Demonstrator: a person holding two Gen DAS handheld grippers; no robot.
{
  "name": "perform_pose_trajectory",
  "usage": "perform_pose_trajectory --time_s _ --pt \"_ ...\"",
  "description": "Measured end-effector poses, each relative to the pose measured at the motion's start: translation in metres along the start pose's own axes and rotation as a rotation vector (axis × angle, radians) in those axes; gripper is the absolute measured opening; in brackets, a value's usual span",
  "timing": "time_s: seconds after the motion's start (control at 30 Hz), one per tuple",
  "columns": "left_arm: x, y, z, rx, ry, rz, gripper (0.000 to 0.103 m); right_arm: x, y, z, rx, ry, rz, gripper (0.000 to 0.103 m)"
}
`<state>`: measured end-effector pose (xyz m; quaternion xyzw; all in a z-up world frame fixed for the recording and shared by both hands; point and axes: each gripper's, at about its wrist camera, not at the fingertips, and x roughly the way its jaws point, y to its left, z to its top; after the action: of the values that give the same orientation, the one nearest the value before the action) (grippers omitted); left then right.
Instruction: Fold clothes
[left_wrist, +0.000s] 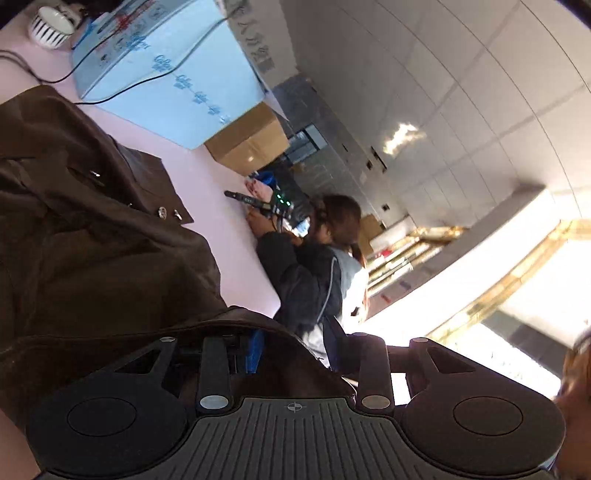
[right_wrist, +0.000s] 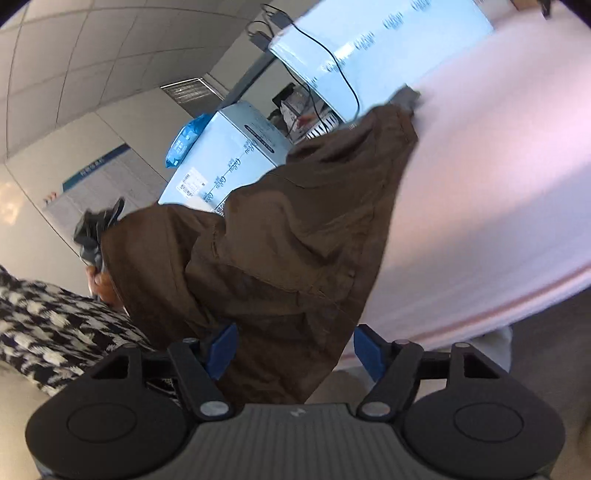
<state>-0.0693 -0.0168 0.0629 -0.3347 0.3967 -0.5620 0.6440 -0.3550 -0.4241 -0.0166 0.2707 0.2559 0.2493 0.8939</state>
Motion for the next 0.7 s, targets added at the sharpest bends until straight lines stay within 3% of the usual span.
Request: perform_pose_trajectory --time_s 0.07,0.17,0.3,0.4,0.5,0.7 --pt "0.008 0.006 0.013 -0.067 -0.046 0.001 0.033 0.001 0.034 0.014 -0.149 -0.090 0.031 0.086" --pt "0.023 0.022 0.038 -0.206 -0.158 0.075 0.033 0.013 0.080 0.032 -0.343 -0.136 0.017 0.092" --pt "0.038 0.060 0.056 -0.427 -0.285 0.194 0.033 0.043 0.121 0.043 -0.494 -0.062 -0.001 0.093" --pt "0.049 0.079 0.063 -0.470 -0.317 0.271 0.033 0.071 0.137 0.046 -0.525 0.048 0.024 0.094" --pt "0.053 0.095 0.065 -0.525 -0.334 0.286 0.033 0.099 0.146 0.052 -0.483 0.130 -0.016 0.094" --pt "0.043 0.109 0.073 -0.574 -0.400 0.337 0.034 0.132 0.162 0.059 -0.419 0.202 -0.008 0.091"
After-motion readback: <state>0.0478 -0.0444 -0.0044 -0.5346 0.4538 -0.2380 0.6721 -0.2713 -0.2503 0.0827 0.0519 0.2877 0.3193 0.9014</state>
